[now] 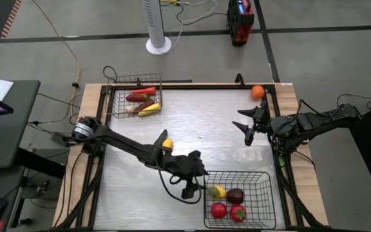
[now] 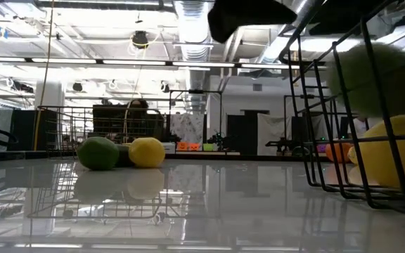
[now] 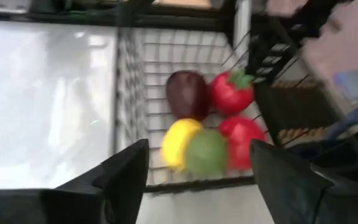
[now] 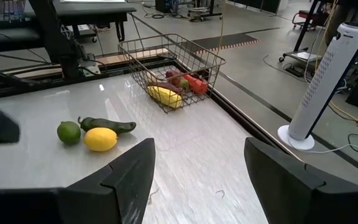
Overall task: Sort produce into baskets
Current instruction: Put the left lemon into the bottom wire basket
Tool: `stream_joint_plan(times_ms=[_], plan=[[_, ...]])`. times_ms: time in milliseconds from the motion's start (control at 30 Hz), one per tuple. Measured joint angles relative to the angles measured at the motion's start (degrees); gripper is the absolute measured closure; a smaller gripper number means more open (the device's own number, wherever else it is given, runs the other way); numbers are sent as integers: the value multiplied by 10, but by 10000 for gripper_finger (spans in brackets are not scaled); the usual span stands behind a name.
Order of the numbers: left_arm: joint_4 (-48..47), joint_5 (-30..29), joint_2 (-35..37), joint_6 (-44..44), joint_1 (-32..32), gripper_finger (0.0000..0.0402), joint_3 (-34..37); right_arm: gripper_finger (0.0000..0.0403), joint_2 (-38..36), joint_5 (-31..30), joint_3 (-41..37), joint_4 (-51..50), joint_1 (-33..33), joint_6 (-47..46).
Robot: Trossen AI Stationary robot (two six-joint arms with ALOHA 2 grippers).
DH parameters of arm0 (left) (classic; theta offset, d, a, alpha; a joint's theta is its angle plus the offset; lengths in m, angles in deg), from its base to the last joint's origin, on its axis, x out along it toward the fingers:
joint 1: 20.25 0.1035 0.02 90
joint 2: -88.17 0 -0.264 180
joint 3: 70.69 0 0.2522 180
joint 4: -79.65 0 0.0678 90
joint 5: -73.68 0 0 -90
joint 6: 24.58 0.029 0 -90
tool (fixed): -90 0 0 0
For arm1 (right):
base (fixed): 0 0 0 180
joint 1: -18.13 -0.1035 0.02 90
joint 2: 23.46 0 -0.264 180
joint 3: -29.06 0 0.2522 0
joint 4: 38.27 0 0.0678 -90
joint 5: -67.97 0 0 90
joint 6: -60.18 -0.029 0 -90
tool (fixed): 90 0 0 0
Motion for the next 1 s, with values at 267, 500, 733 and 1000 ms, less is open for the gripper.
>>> stream_joint_plan(times_ms=[267,500,733,1000], plan=[[-322,-166,15,38,0,126,-50,127,0,2,0,-2,-2,0],[-355,-224,23,-43,28,125,56,127,0,2,0,-4,-2,-1],[-338,-229,31,-75,72,125,118,127,0,2,0,-3,-1,-4],[-288,-252,115,-130,95,125,174,127,9,2,0,-7,-1,-4]])
